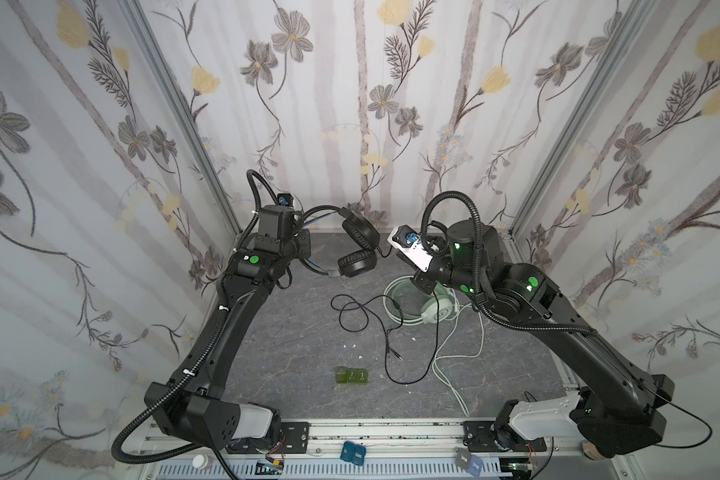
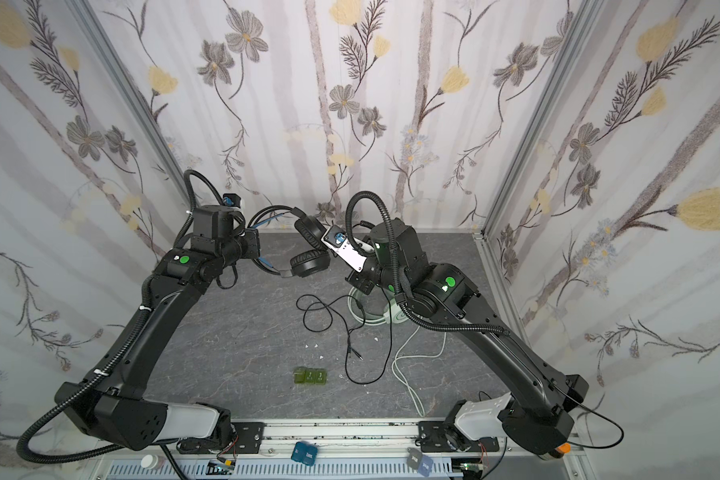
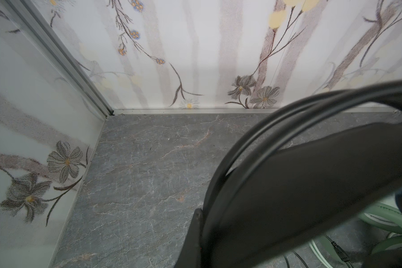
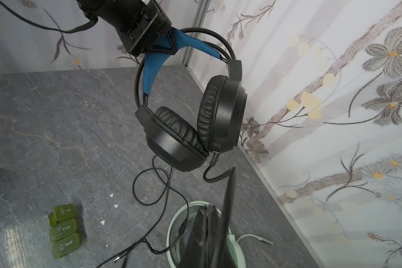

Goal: Wrap the headphones

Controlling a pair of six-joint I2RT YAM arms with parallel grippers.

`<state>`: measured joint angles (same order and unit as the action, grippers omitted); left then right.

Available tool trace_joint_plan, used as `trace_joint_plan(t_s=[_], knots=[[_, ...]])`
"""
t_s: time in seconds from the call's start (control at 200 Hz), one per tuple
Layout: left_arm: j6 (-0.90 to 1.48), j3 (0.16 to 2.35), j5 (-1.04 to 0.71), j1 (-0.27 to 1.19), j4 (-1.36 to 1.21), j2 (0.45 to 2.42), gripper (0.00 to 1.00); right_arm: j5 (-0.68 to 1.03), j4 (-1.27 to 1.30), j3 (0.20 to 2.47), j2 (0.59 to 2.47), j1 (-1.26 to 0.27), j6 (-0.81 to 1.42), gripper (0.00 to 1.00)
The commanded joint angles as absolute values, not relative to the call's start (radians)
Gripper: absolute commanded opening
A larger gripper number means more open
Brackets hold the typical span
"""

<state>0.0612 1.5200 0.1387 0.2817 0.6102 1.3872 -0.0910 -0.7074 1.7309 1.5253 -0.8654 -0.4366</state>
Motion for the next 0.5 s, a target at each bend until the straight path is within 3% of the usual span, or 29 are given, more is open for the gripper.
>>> trace_joint_plan(t_s=[0.0,0.235,0.5], knots=[[0.021,1.502,0.123,0.283,0.533,1.401,0.00,-0.193,-0.761,1.763,1.552,-0.885,-0.512,0.00],[-0.141,1.461,-0.037,0.341,0.488,1.424,0.00,-0.344,-0.693,1.788,1.578,-0.940,-0.634,0.00],[-0.183,1.460,-0.107,0.436,0.515,1.434,0.00,-0.308,-0.613,1.781,1.627,-0.922,-0.689,0.00]])
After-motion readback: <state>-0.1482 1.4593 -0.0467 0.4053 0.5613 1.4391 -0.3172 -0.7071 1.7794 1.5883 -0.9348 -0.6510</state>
